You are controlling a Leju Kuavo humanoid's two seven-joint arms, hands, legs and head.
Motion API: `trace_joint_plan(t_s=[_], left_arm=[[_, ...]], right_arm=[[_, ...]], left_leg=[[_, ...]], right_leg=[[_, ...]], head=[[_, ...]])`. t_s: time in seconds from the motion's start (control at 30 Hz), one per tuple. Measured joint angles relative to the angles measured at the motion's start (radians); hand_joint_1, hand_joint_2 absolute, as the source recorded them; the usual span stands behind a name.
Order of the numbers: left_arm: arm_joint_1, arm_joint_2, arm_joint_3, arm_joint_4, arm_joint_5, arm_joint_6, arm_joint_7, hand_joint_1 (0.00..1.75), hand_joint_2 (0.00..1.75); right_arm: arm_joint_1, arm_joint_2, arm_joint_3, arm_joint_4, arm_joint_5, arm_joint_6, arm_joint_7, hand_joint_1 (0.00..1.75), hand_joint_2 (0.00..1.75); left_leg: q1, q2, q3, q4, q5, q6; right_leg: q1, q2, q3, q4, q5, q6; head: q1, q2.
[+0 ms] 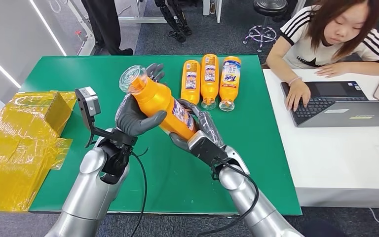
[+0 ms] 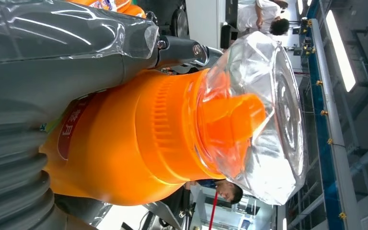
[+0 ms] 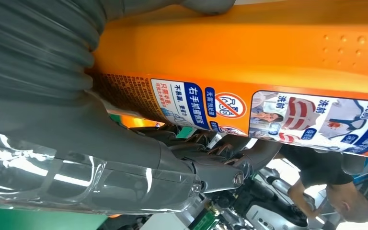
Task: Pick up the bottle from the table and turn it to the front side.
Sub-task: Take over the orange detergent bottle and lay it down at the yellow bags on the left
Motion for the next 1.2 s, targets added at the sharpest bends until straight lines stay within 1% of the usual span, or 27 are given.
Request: trace_joint_plan(t_s=[0.07, 0.2, 0.4, 0.7, 0.73, 0.87, 0.97, 1.03, 1.1, 1.2], left_arm=[[-0.003, 0.001, 0.0, 0.0, 0.0, 0.0, 0.004, 0.0, 1.75], [-0.016, 0.003, 0.0, 0.001, -0.007, 0.007, 0.01, 1.75, 1.75], [-0.024, 0.003, 0.0, 0.019, -0.018, 0.017, -0.006, 1.75, 1.75], [-0.024, 0.008, 0.0, 0.043, 0.028, 0.004, -0.007, 1.75, 1.75], [-0.024, 0.009, 0.0, 0.044, 0.031, 0.003, -0.007, 1.75, 1.75], [-0.024, 0.012, 0.0, 0.049, 0.039, 0.0, -0.004, 1.75, 1.75], [-0.023, 0.012, -0.004, 0.052, 0.035, -0.01, -0.004, 1.75, 1.75], [-0.023, 0.013, -0.011, 0.056, 0.005, 0.0, -0.015, 1.75, 1.75], [-0.024, 0.015, -0.017, 0.062, -0.05, 0.032, -0.036, 1.75, 1.75], [-0.034, 0.031, -0.018, 0.072, -0.195, 0.117, -0.067, 1.75, 1.75]], right_arm=[[-0.011, 0.004, 0.0, 0.01, 0.004, 0.004, 0.002, 1.75, 1.75], [-0.03, 0.021, 0.004, 0.025, 0.021, -0.003, 0.013, 1.75, 1.75], [-0.048, 0.029, 0.015, 0.039, 0.036, -0.002, 0.03, 1.75, 1.75], [-0.055, 0.029, 0.015, 0.065, 0.045, 0.001, 0.027, 1.75, 1.75], [-0.056, 0.029, 0.015, 0.067, 0.045, 0.001, 0.027, 1.72, 1.75], [-0.061, 0.029, 0.015, 0.076, 0.042, 0.0, 0.021, 0.0, 1.75], [-0.064, 0.03, 0.017, 0.08, 0.04, 0.0, 0.019, 0.0, 1.75], [-0.066, 0.03, 0.017, 0.08, 0.037, 0.0, 0.019, 0.0, 1.75], [-0.064, 0.029, 0.016, 0.079, 0.031, -0.002, 0.017, 0.0, 1.75], [-0.044, 0.013, 0.004, 0.055, 0.017, -0.008, 0.006, 0.0, 1.75]], left_leg=[[0.0, 0.0, 0.0, 0.0, 0.0, 0.0], [0.0, 0.0, 0.0, 0.0, 0.0, 0.0], [0.0, 0.0, 0.0, 0.0, 0.0, 0.0], [0.0, 0.0, 0.0, 0.0, 0.0, 0.0], [0.0, 0.0, 0.0, 0.0, 0.0, 0.0], [0.0, 0.0, 0.0, 0.0, 0.0, 0.0], [0.0, 0.0, 0.0, 0.0, 0.0, 0.0], [0.0, 0.0, 0.0, 0.0, 0.0, 0.0], [0.0, 0.0, 0.0, 0.0, 0.0, 0.0], [0.0, 0.0, 0.0, 0.0, 0.0, 0.0]], right_leg=[[0.0, 0.0, 0.0, 0.0, 0.0, 0.0], [0.0, 0.0, 0.0, 0.0, 0.0, 0.0], [0.0, 0.0, 0.0, 0.0, 0.0, 0.0], [0.0, 0.0, 0.0, 0.0, 0.0, 0.0], [0.0, 0.0, 0.0, 0.0, 0.0, 0.0], [0.0, 0.0, 0.0, 0.0, 0.0, 0.0], [0.0, 0.0, 0.0, 0.0, 0.0, 0.0], [0.0, 0.0, 0.0, 0.0, 0.0, 0.0], [0.0, 0.0, 0.0, 0.0, 0.0, 0.0], [0.0, 0.0, 0.0, 0.0, 0.0, 0.0]], head=[[0.0, 0.0], [0.0, 0.0], [0.0, 0.0], [0.0, 0.0], [0.0, 0.0], [0.0, 0.0], [0.0, 0.0], [0.0, 0.0], [0.0, 0.0], [0.0, 0.0]])
